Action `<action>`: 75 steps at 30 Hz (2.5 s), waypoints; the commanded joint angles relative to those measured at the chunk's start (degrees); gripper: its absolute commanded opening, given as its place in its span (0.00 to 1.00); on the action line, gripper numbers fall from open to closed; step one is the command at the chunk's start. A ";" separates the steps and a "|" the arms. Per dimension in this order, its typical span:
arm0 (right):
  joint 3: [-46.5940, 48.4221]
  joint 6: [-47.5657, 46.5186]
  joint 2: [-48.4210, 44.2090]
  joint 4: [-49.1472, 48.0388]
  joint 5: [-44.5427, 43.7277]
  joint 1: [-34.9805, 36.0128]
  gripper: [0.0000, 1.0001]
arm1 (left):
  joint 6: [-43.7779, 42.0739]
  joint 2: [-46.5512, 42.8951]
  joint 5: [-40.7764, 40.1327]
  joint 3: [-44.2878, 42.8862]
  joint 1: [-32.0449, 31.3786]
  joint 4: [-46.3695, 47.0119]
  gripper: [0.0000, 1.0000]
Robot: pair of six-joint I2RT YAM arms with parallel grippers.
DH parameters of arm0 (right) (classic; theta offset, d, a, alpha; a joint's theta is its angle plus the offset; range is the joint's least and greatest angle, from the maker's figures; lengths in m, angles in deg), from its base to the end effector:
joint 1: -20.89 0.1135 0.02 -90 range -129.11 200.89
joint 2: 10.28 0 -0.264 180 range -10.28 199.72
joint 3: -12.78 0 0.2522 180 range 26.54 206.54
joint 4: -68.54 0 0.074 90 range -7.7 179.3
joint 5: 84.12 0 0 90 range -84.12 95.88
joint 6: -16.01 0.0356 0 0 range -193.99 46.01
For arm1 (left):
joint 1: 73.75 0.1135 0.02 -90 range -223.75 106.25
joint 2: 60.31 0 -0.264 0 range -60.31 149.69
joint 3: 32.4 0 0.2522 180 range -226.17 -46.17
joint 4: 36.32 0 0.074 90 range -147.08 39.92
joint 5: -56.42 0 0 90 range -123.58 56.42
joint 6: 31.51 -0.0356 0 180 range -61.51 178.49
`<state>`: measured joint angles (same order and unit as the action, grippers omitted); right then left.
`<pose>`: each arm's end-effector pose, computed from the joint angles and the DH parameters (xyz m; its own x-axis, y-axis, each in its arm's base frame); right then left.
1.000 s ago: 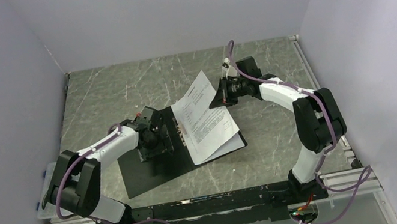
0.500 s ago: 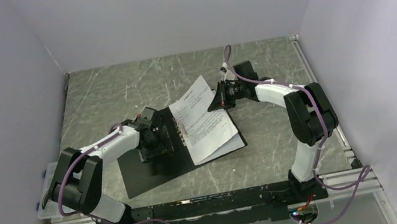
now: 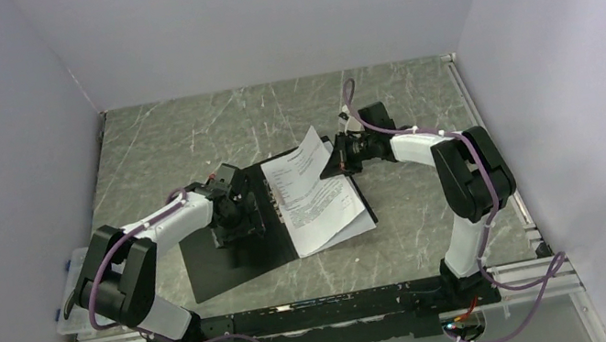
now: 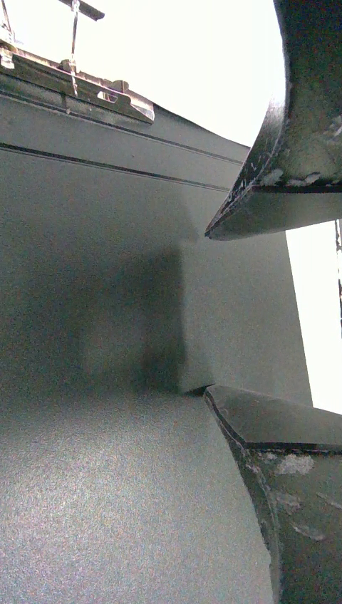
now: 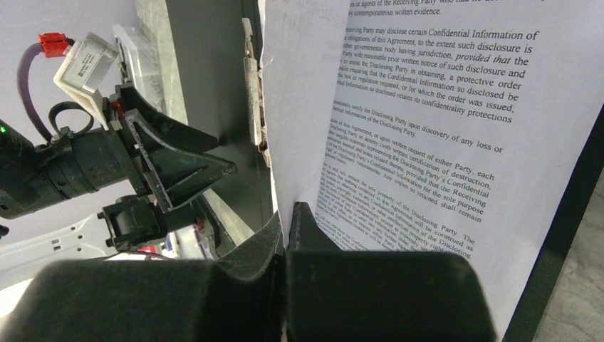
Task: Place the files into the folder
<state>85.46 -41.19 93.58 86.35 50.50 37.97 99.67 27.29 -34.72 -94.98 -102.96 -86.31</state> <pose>0.3408 0.1309 0.1643 -0.9582 0.1089 -0.2645 -0.1553 0.5782 0.8010 0.2324 -0.1291 0.1647 -0.9529 -0.2214 -0.2073 -0.1913 0.9691 -0.1558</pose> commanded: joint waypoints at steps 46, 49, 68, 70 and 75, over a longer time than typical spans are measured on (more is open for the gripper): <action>1.21 -9.58 -14.01 20.60 -28.78 0.61 0.56 | -0.09 -0.44 2.45 1.27 0.21 2.65 0.80; -1.29 -9.59 -17.75 22.46 -31.36 1.16 0.56 | -0.30 -0.73 2.40 1.34 0.29 2.65 0.80; -17.31 -2.72 -31.82 25.92 -35.37 8.29 0.00 | -0.76 -2.10 3.99 1.70 0.38 3.27 0.80; -18.47 -2.07 -31.78 25.83 -35.92 9.42 0.00 | -0.88 -2.36 3.75 1.69 0.38 3.02 0.80; -20.85 -1.10 -31.63 25.23 -36.42 10.85 0.00 | -0.84 -2.48 3.67 1.71 0.38 2.91 0.80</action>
<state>65.72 -43.92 63.11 112.10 15.95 47.78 99.43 26.17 -32.43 -94.00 -102.55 -84.76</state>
